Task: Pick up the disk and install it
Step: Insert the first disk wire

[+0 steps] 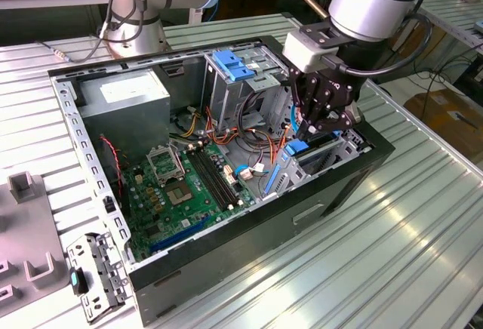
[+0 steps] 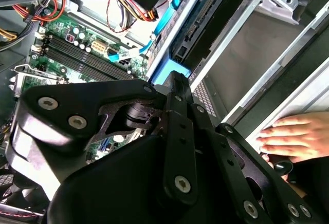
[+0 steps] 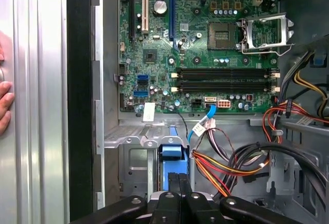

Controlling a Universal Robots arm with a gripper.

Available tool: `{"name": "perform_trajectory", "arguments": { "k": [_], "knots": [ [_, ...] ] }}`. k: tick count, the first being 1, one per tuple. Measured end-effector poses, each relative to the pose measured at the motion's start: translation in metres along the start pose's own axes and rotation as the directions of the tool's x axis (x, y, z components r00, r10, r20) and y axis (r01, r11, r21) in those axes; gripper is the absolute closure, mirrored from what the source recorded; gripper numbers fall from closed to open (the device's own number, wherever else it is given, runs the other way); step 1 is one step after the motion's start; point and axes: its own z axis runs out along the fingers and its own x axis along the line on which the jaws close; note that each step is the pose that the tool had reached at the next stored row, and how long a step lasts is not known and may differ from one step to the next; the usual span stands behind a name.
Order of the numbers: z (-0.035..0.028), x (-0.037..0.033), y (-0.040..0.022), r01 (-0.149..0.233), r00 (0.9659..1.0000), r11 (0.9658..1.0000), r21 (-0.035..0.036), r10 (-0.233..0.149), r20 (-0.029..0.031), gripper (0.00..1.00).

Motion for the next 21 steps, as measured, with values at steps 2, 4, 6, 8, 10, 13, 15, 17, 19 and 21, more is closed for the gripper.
{"name": "perform_trajectory", "arguments": {
  "k": [2,4,6,8,10,13,15,17,19,21],
  "knots": [
    [-0.0001,0.0000,-0.0005,0.007,1.0000,1.0000,0.0001,-0.007,-0.0001,0.89],
    [0.0000,0.0000,-0.0009,0.019,0.9998,0.9998,0.0004,-0.019,0.0001,0.89],
    [-0.0011,0.0001,-0.0011,0.033,0.9995,0.9995,-0.0006,-0.033,0.0000,0.89],
    [-0.0049,0.0001,-0.0012,0.046,0.9989,0.9989,-0.0006,-0.046,0.0001,0.89],
    [-0.0063,0.0000,-0.0042,0.053,0.9986,0.9986,-0.0006,-0.053,0.0006,0.89],
    [-0.0063,-0.0002,-0.0184,0.053,0.9986,0.9986,-0.0016,-0.053,0.0004,0.89],
    [-0.0059,-0.0013,-0.0341,0.053,0.9986,0.9986,-0.0023,-0.053,0.0004,0.89],
    [-0.0058,-0.0022,-0.0432,0.053,0.9986,0.9986,-0.0027,-0.053,0.0004,0.89],
    [-0.0074,-0.0022,-0.0440,0.056,0.9984,0.9984,-0.0033,-0.056,0.0007,0.89],
    [-0.0120,-0.0021,-0.0440,0.063,0.9980,0.9980,-0.0042,-0.062,0.0015,0.89]
  ]
}}
